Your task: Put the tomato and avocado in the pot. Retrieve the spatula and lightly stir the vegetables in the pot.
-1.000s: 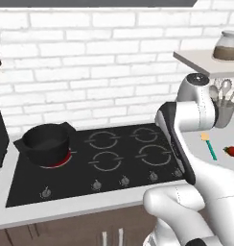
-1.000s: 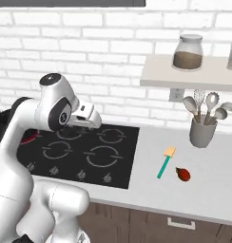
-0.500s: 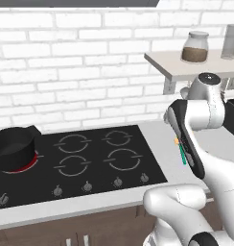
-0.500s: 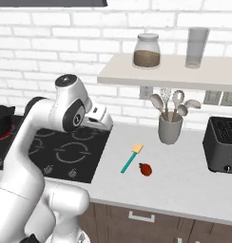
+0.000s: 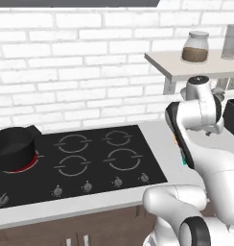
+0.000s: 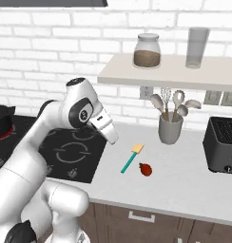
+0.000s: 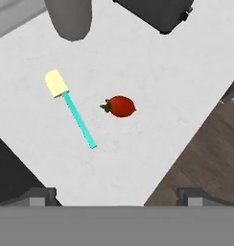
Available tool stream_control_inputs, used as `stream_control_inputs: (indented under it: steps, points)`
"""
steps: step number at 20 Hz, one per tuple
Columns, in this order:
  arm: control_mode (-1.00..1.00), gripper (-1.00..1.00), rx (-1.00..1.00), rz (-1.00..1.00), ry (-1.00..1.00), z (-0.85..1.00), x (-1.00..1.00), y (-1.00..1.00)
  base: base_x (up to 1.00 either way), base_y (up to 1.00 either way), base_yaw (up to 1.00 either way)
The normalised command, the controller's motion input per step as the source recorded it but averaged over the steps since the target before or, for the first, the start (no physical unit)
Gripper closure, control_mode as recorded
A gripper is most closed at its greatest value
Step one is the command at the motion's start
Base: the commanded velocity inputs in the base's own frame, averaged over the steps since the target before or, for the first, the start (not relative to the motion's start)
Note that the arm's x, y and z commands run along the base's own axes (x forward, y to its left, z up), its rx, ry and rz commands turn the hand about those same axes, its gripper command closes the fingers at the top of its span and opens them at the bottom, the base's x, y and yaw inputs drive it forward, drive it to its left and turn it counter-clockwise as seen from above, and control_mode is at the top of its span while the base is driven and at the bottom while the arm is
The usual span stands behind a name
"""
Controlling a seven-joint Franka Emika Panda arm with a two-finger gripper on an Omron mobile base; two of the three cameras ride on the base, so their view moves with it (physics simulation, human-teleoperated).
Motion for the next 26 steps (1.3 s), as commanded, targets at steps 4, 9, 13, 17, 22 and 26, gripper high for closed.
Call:
stream_control_inputs:
  steps: [4,9,13,17,22,26]
  points:
    - [-1.00,-1.00,0.14,-0.33,0.06,-0.31,0.02,-0.91,0.00,0.00,0.00]
    - [-1.00,-1.00,0.17,0.04,0.05,-0.38,0.26,-0.81,0.00,0.00,0.00]
    - [-1.00,-1.00,0.10,0.18,0.06,-0.46,0.42,-0.58,0.00,0.00,0.00]
    - [-1.00,-1.00,0.03,0.29,0.03,-0.51,0.20,-0.38,0.00,0.00,0.00]
    - [-1.00,-1.00,0.00,0.37,0.00,-0.52,0.00,-0.06,0.00,0.00,0.00]
    - [-1.00,-1.00,0.00,0.38,0.00,-0.51,0.00,0.00,0.00,0.00,0.00]
